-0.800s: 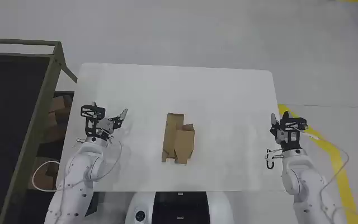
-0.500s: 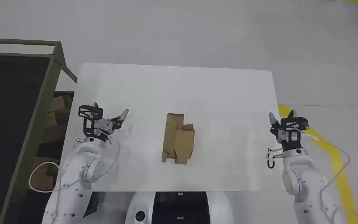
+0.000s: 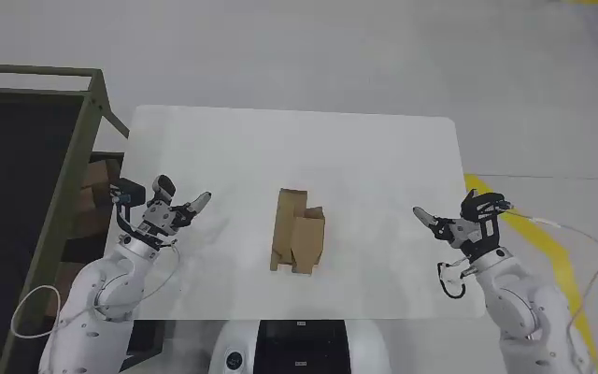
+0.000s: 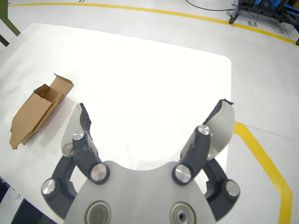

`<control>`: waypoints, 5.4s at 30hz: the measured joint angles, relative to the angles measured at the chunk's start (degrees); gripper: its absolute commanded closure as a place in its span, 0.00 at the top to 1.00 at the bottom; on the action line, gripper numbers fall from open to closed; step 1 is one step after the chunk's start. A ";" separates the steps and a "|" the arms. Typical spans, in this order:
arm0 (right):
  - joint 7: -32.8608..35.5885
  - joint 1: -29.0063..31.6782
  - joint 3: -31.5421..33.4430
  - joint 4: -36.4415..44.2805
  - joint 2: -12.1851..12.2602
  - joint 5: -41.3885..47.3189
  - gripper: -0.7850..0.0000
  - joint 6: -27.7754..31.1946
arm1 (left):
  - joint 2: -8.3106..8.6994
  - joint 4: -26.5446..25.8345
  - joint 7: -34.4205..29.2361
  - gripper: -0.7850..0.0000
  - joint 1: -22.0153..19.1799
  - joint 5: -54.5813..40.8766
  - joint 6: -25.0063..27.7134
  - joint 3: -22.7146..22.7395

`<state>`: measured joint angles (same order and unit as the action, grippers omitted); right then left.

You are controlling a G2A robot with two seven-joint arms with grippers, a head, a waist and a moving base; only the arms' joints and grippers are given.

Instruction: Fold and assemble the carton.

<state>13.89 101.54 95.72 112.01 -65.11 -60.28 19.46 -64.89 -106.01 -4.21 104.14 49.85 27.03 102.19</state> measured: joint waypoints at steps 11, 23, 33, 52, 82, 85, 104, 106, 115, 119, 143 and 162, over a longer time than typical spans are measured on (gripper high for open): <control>6.58 -1.46 -4.94 0.21 0.22 -4.38 1.00 4.12 | -0.01 0.17 -6.13 1.00 -2.32 -0.03 -1.69 -3.26; 16.75 -4.68 -13.08 1.41 0.04 -5.61 1.00 5.24 | 0.17 0.11 -11.60 1.00 -3.90 -0.35 -1.96 -5.14; 16.49 -5.00 -16.96 0.95 0.10 -5.80 1.00 10.28 | 0.12 0.77 -11.53 1.00 -4.70 -0.59 -2.51 -5.93; 37.25 -16.72 -24.96 -5.06 -1.04 20.97 1.00 -0.98 | 0.33 2.40 -11.07 1.00 -5.42 -1.23 -1.63 -5.66; 40.51 -34.57 -40.05 -29.49 -4.61 44.54 0.47 -6.69 | 0.50 2.69 -10.10 1.00 -5.03 -3.72 -2.49 -5.11; 40.47 -35.33 -40.86 -30.62 -4.80 45.06 0.38 -6.61 | 0.52 2.83 -10.06 1.00 -5.09 -3.64 -2.66 -5.19; 40.56 -34.90 -38.95 -30.68 -3.88 48.69 0.00 0.22 | 0.78 3.77 -12.72 1.00 -6.72 -6.70 -1.93 -5.11; 41.24 -33.99 -37.42 -29.82 -3.31 49.35 0.00 3.44 | 0.88 4.30 -13.33 1.00 -7.31 -7.73 -0.74 -4.96; 43.58 -28.81 -30.18 -24.02 -0.72 51.01 0.00 14.08 | 1.42 11.24 -14.62 1.00 -11.91 -12.45 8.59 -5.29; 43.96 -28.61 -29.93 -23.80 -0.61 51.32 0.00 14.49 | 1.42 11.30 -14.68 1.00 -11.99 -12.37 8.08 -5.29; 49.47 -29.81 -30.91 -28.12 0.78 61.82 0.00 21.66 | 2.16 21.65 -12.80 1.00 -20.38 -18.55 31.18 -11.84; 45.19 -34.46 -37.65 -29.46 4.13 61.30 0.00 25.75 | 7.15 20.93 -28.07 1.00 -23.49 -36.39 30.97 -20.39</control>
<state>59.08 67.08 58.07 82.54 -60.98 1.02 45.21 -57.74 -85.07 -32.28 80.65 13.45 58.00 81.80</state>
